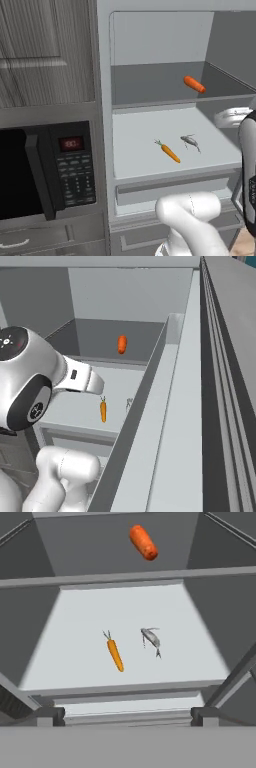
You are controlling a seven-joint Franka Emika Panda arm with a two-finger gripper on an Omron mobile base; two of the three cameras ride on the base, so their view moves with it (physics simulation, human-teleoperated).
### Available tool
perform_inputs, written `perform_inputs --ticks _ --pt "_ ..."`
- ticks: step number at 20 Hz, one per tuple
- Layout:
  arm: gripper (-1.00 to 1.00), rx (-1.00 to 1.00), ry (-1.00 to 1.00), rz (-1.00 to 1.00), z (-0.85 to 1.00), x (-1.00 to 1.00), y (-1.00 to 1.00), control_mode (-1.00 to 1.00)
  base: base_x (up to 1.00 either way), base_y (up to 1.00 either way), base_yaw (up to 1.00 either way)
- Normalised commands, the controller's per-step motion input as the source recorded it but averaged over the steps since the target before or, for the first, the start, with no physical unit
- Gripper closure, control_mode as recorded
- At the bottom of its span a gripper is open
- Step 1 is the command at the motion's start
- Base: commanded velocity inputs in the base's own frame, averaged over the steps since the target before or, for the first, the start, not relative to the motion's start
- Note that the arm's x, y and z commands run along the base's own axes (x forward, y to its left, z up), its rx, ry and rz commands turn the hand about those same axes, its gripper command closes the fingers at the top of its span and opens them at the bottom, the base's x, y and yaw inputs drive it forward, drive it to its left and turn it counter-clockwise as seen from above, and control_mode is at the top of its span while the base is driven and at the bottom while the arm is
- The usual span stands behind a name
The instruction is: Place one carrot and one fish in each tupperware on the nearby counter, to pack two identical lunches.
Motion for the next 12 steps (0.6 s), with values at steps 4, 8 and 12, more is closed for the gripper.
perform_inputs --ticks 4,8,12 --pt "-1.00 0.00 0.00 0.00 0.36 0.40 -0.02 -1.00 0.00 0.00 0.00" --pt "-1.00 -0.01 0.00 -0.02 0.20 0.50 0.00 -1.00 0.00 0.00 0.00" --pt "-1.00 -0.02 0.00 -0.02 0.00 0.54 -0.01 -1.00 0.00 0.00 0.00"
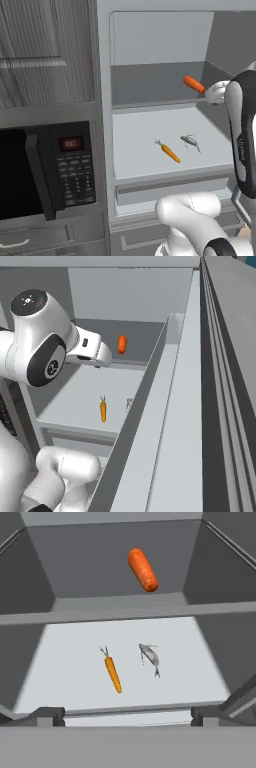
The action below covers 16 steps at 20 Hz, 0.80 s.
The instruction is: Place one carrot and one fish in each tupperware on the nearby counter, to pack two identical lunches.
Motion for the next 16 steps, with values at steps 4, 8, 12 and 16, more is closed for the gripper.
perform_inputs --ticks 4,8,12,16 --pt "-1.00 -0.02 -0.04 -0.01 -0.05 0.44 -0.16 -1.00 0.00 0.00 0.00" --pt "-1.00 -0.01 0.00 -0.01 -0.03 0.45 -0.25 -1.00 0.00 0.00 0.00" --pt "-1.00 0.00 0.00 0.00 0.00 0.37 -0.22 -1.00 0.00 0.00 0.00" --pt "-1.00 0.00 0.00 0.00 -0.03 0.61 -0.03 -1.00 0.00 0.00 0.00"
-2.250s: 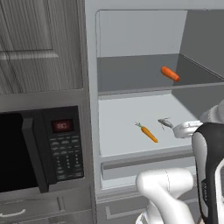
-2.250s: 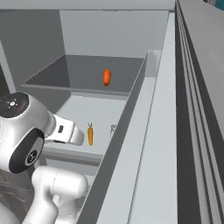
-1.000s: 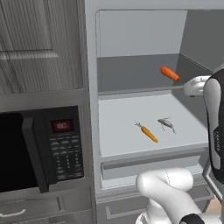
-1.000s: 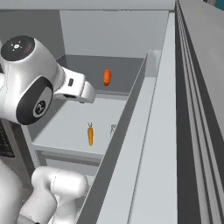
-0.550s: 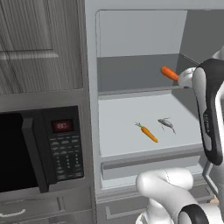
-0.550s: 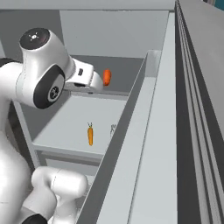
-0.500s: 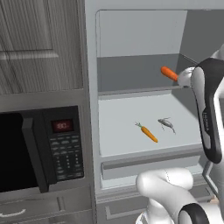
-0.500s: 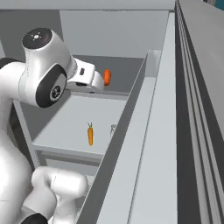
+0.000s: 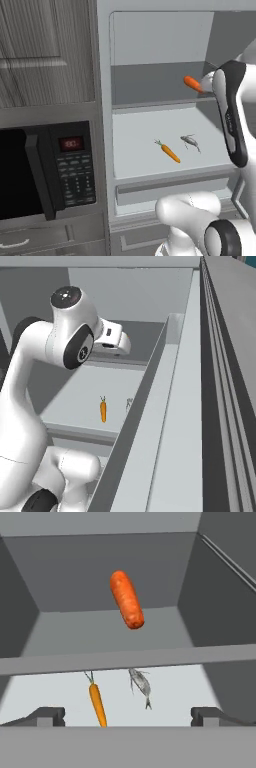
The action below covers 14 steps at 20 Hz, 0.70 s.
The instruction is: Place one carrot and one fish in each tupperware on the nearby counter, to pack two identical lunches.
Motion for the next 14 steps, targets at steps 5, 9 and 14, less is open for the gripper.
perform_inputs --ticks 5,9,14 --pt "-1.00 0.00 0.00 0.00 -0.11 0.70 0.00 -1.00 0.00 0.00 0.00" --pt "-1.00 0.00 0.00 0.02 -0.07 0.60 -0.05 -1.00 0.00 0.00 0.00" --pt "-1.00 0.00 0.00 0.01 0.00 0.55 -0.08 -1.00 0.00 0.00 0.00"
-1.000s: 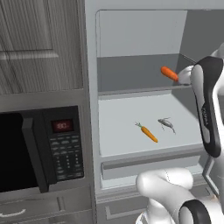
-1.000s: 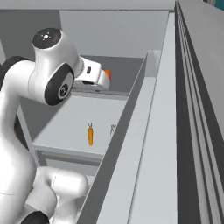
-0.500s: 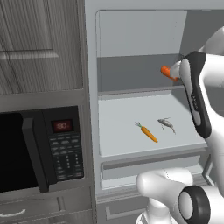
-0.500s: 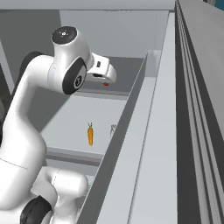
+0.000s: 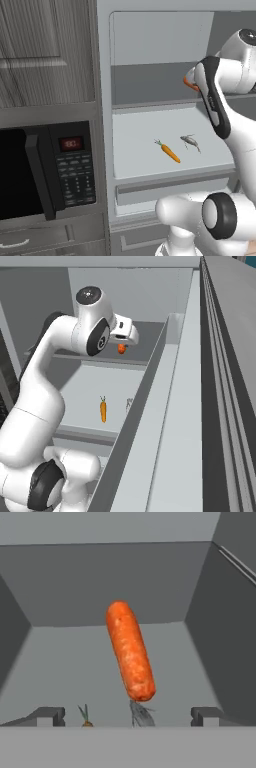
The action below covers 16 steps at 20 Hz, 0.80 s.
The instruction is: Place one carrot and one fish in each tupperware on the nearby counter, to pack two identical lunches.
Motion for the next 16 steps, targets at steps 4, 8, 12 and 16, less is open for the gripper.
perform_inputs --ticks 4,8,12,16 --pt "-1.00 0.00 0.00 0.02 -0.07 0.48 -0.03 -1.00 0.00 0.00 0.00" --pt "-1.00 0.00 0.00 0.01 -0.19 0.48 0.00 -1.00 0.00 0.00 0.00" --pt "-1.00 0.00 0.00 0.03 -0.29 0.43 0.00 -1.00 0.00 0.00 0.00" --pt "-1.00 0.00 0.00 0.02 -0.33 0.33 0.00 -1.00 0.00 0.00 0.00"
